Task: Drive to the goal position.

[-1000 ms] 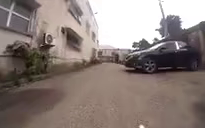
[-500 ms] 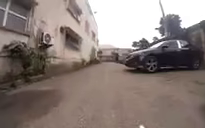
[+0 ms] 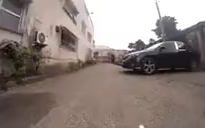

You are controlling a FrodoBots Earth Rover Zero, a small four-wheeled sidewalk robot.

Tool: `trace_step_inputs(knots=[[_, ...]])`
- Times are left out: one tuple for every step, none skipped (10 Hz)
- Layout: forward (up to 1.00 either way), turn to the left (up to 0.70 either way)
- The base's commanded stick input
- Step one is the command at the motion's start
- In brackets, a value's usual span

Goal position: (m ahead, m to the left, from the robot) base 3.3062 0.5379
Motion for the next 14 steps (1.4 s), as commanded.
trace_step_inputs(knots=[[0.3, 0.0], [0.3, 0.0], [0.3, 0.0], [0.3, 0.0], [0.3, 0.0], [0.3, 0.0], [0.3, 0.0], [0.3, 0.0], [0.3, 0.0], [0.3, 0.0], [0.3, 0.0], [0.3, 0.0], [0.3, 0.0], [0.3, 0.0]])
